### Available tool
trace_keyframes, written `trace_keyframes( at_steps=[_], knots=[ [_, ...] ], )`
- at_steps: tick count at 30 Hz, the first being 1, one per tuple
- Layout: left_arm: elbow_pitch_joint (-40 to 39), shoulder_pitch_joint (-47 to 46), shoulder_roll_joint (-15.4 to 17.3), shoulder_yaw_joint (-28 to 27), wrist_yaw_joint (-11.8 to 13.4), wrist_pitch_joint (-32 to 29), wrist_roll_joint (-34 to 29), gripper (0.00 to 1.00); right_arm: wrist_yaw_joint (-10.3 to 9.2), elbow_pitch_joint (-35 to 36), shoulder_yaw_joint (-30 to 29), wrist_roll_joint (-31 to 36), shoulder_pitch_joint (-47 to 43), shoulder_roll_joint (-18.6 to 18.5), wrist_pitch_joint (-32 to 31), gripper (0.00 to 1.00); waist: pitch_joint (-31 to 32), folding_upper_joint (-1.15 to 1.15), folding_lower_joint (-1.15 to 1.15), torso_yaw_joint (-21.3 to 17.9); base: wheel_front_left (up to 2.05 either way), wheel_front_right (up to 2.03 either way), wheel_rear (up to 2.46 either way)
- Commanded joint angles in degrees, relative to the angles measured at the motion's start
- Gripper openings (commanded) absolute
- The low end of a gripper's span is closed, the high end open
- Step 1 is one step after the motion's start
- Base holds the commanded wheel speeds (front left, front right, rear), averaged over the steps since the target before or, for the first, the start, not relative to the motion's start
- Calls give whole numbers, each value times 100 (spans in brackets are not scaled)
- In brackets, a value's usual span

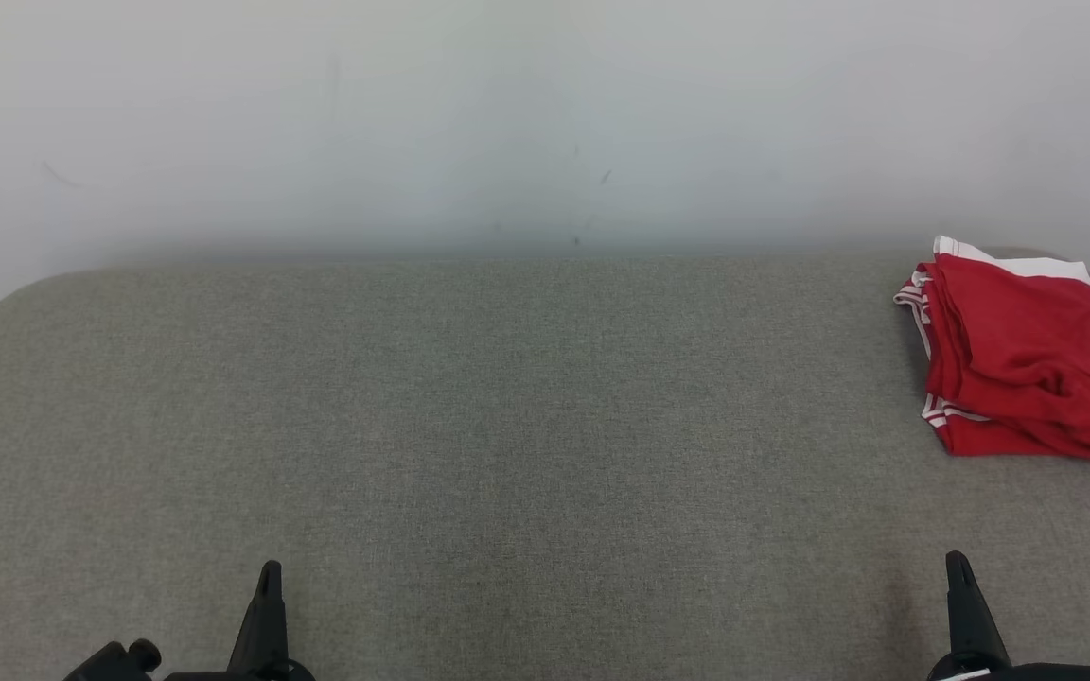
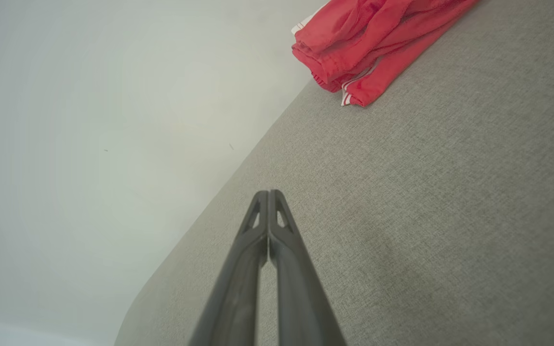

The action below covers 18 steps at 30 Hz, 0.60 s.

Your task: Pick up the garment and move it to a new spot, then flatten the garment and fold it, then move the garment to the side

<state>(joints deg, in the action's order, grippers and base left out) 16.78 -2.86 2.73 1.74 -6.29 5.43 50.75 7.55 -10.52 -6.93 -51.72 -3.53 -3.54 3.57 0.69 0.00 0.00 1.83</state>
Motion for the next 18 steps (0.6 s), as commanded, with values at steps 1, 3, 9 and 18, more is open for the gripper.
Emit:
trace_keyframes(
  at_steps=[1, 3, 9, 18],
  knots=[
    [-28, -161, 15, 4, -24, -25, 223, 0, -4, 72, -39, -210, 109, -50, -37, 0, -1, 0, 0, -3, 0, 0, 0],
    [-11, -208, 15, 13, -29, -69, 438, 0, -5, 73, -69, -425, 136, -56, -92, 0, -4, 0, 0, -10, 0, 0, 0],
    [23, -290, 16, 27, -39, -142, 790, 0, -5, 74, -116, -778, 168, -66, -176, 0, -8, 0, 0, -22, 0, 0, 0],
    [79, -420, 17, 49, -58, -266, 1375, 0, -6, 74, -194, -1369, 231, -86, -321, 0, -16, 0, 0, -43, 0, 0, 0]
  ],
)
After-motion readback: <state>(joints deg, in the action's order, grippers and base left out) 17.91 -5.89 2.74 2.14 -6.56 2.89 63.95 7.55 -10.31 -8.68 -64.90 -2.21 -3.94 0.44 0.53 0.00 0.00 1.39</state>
